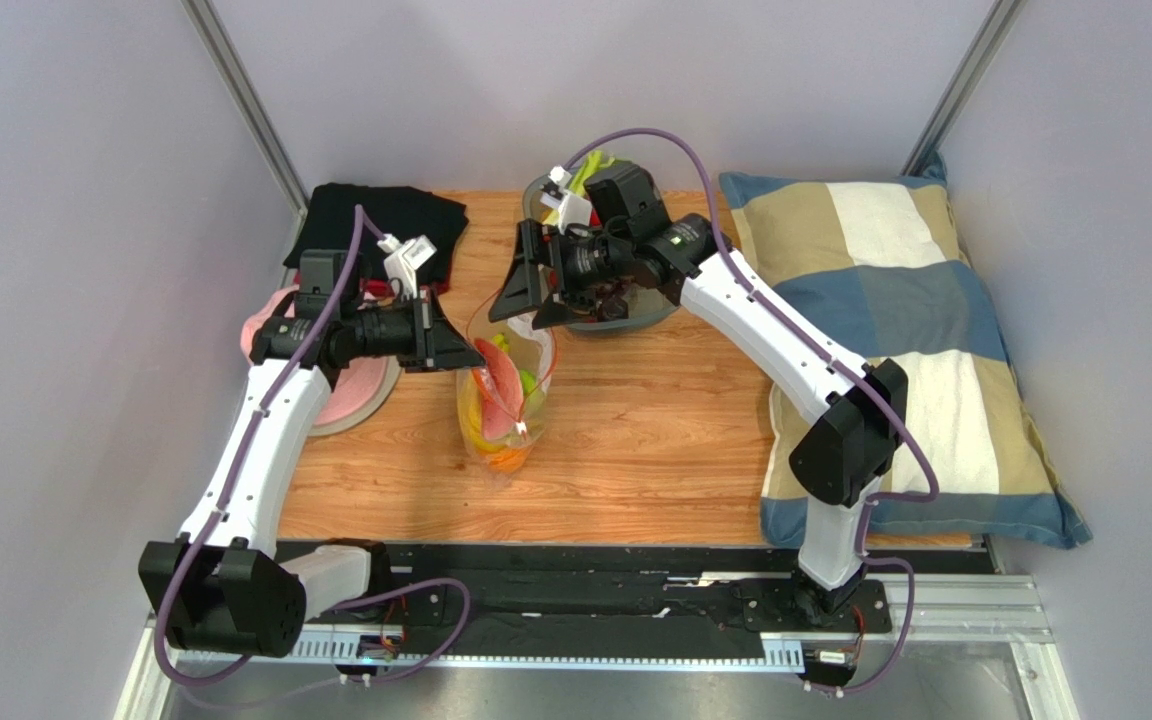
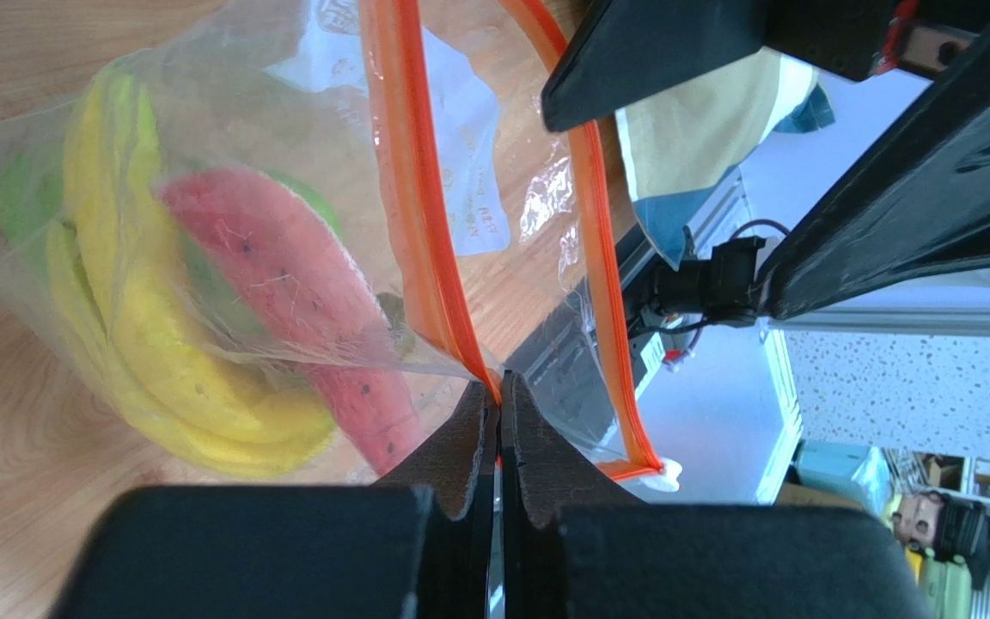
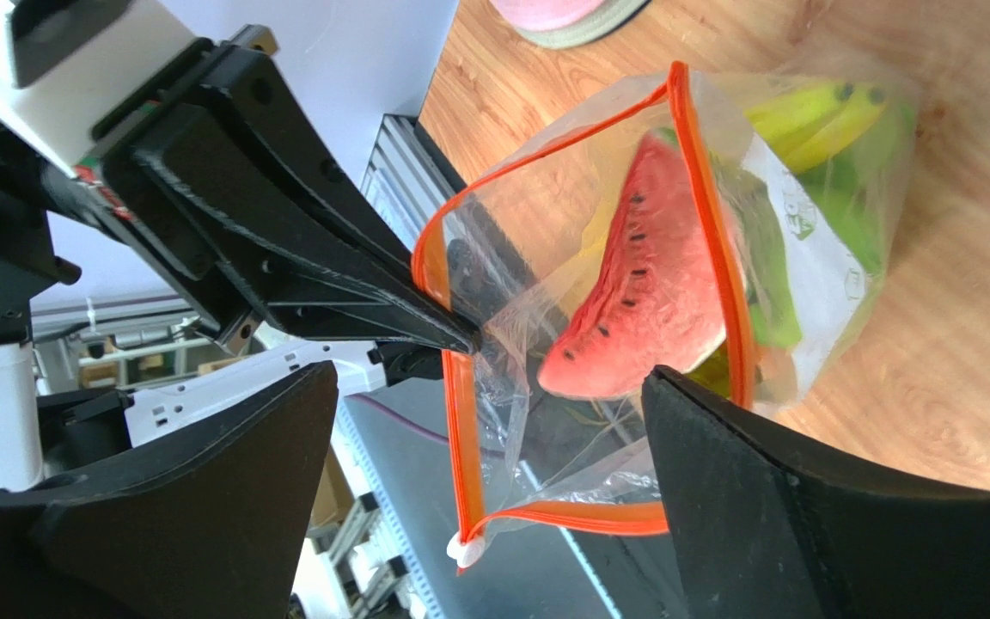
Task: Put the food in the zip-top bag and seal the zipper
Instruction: Place the fake fruit in the zipper food storage bag, then zip the zipper food storage bag at the center of the board.
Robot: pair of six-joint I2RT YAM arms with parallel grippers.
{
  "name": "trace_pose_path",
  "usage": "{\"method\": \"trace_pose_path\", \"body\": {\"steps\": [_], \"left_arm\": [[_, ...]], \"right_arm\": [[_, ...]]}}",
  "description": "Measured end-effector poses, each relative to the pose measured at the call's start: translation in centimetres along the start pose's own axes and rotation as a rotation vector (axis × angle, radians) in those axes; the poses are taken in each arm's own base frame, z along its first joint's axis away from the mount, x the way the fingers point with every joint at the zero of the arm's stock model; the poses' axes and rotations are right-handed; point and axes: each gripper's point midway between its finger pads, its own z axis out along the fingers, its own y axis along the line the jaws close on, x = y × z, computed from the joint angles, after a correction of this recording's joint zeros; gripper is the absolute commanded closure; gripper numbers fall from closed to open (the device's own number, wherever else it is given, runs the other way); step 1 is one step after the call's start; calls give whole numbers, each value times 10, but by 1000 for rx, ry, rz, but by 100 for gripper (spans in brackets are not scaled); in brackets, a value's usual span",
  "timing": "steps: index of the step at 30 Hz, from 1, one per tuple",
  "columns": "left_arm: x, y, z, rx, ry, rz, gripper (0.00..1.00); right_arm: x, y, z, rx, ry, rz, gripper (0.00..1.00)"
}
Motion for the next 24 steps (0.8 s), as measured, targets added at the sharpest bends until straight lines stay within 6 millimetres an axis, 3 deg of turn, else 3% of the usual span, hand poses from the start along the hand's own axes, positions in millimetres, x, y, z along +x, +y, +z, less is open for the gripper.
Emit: {"method": "trace_pose_path", "body": {"steps": [4,11,15,18,19,21,22,24], "left_arm": [[1,0,0,0,-2,0,100],[2,-5,-4,3,-15,17,100],[2,-6,-4,4,-17,22,100],[4,-5,-4,5,-18,23,100],[4,-6,-4,5,-18,24,100],[7,-8,-5,10,-18,35,100],[8,-10,-5,13,-18,43,97],[13,-18,-5,27,-16,72,81]], "right_arm": [[-5,1,-9,22,-30,-99,29],[-1,-16,-41,163,-100,-260,27],[3,-34,-34,204,-65,-297,32],[9,-47,-18,208,-6,-307,59],[12,-51,-13,209,14,-312,79],[16,-58,0,207,62,-325,100],[17,-60,5,206,78,-336,100],[19,-62,12,196,110,-354,100]]}}
